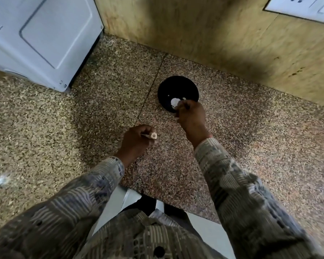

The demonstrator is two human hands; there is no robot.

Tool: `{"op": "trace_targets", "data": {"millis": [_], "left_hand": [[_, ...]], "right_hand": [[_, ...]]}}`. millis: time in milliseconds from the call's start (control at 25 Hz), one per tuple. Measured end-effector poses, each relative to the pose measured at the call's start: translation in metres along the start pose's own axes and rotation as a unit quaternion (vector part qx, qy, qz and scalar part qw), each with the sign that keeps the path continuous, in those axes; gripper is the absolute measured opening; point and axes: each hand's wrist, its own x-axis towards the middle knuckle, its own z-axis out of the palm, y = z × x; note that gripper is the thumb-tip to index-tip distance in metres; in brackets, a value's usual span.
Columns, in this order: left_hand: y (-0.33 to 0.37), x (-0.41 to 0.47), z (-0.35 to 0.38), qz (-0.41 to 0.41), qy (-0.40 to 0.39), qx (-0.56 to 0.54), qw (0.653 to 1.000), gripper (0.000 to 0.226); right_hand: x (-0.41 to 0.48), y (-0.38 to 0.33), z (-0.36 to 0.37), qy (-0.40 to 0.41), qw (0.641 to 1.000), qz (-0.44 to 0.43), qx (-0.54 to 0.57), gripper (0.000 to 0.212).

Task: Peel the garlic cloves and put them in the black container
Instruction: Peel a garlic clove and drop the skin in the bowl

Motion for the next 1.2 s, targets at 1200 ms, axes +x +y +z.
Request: {"op": "trace_targets", "data": {"millis": [1200], "left_hand": [[-0.006, -0.002, 0.023, -0.032, -0.005, 0.035, 0.999, 0.018]], "right_hand": [[-0.057, 0.061, 0.016, -0.102, 0.968, -0.122, -0.192, 0.048]]}}
